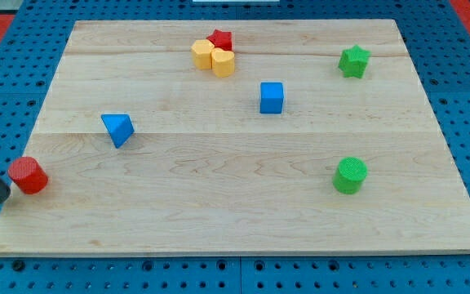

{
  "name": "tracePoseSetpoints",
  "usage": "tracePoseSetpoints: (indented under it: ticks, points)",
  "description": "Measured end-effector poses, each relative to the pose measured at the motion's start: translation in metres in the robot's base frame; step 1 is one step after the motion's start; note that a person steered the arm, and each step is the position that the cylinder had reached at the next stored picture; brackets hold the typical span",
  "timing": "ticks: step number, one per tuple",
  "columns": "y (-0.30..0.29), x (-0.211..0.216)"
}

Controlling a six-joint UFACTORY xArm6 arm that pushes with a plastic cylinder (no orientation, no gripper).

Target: Push the red circle to the yellow hexagon

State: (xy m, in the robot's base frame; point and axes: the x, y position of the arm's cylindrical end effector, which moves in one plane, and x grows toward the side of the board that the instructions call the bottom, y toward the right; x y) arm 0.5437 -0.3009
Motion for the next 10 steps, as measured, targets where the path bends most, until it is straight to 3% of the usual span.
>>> tracePoseSetpoints:
  ticks: [2, 5, 8, 10]
  points:
    - [0.038, -0.006]
    - [0.065, -0.060]
    - [0.079, -0.149]
    - [0.130, -0.212]
